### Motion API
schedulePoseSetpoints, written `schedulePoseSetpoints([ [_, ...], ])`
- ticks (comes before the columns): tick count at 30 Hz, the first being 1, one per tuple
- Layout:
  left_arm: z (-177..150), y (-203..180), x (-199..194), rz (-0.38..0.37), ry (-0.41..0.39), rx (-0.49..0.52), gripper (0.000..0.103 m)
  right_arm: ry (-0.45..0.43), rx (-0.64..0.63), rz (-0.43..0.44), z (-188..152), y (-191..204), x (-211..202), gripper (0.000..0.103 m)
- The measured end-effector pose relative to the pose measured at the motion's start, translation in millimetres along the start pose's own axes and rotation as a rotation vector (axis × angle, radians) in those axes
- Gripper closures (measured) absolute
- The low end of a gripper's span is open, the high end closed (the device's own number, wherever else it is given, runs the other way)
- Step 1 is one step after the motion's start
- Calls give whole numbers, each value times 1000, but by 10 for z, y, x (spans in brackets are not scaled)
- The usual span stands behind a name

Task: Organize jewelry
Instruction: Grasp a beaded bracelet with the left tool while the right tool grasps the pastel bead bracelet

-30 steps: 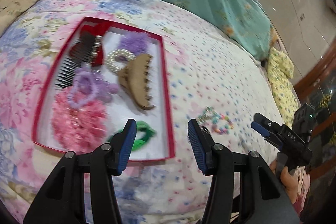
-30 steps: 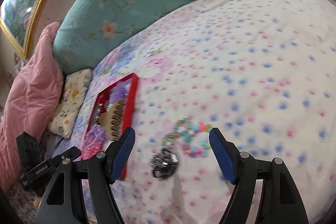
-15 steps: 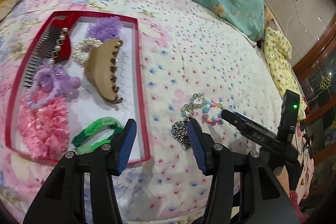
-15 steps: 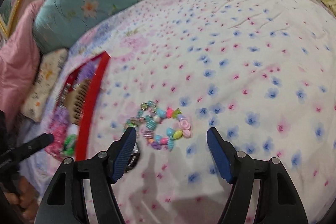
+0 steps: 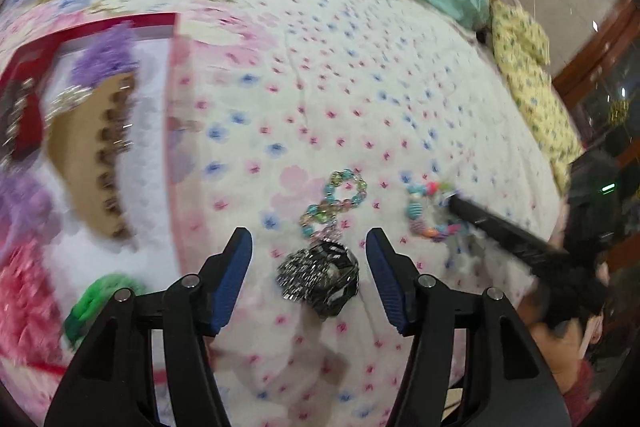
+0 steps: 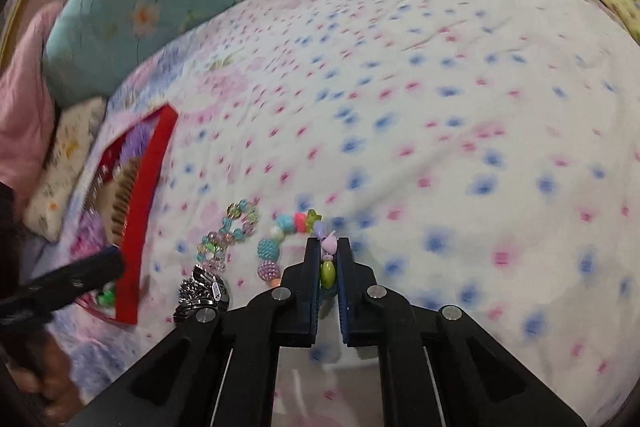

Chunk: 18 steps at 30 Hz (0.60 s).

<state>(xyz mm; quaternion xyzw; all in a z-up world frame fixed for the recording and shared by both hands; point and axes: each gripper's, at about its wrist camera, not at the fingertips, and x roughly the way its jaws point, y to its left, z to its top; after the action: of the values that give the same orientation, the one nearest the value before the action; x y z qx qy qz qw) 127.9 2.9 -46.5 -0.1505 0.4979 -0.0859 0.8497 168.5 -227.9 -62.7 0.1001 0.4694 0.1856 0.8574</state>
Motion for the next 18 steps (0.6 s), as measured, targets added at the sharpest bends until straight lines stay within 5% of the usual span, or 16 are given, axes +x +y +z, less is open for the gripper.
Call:
schedulePoseSetpoints([
  [9, 159, -325, 690, 72, 117, 136, 46, -71, 140, 190, 124, -249, -478, 96],
  [12, 177, -377, 688, 109, 96, 170, 87, -68, 149, 235, 115, -227, -529, 96],
  [13, 196, -354, 662, 69, 100, 153, 95, -66, 152, 245, 116, -213, -522, 96],
  [18, 182, -278, 294, 20, 24, 105, 96, -54, 136, 272, 82, -76, -496, 96],
])
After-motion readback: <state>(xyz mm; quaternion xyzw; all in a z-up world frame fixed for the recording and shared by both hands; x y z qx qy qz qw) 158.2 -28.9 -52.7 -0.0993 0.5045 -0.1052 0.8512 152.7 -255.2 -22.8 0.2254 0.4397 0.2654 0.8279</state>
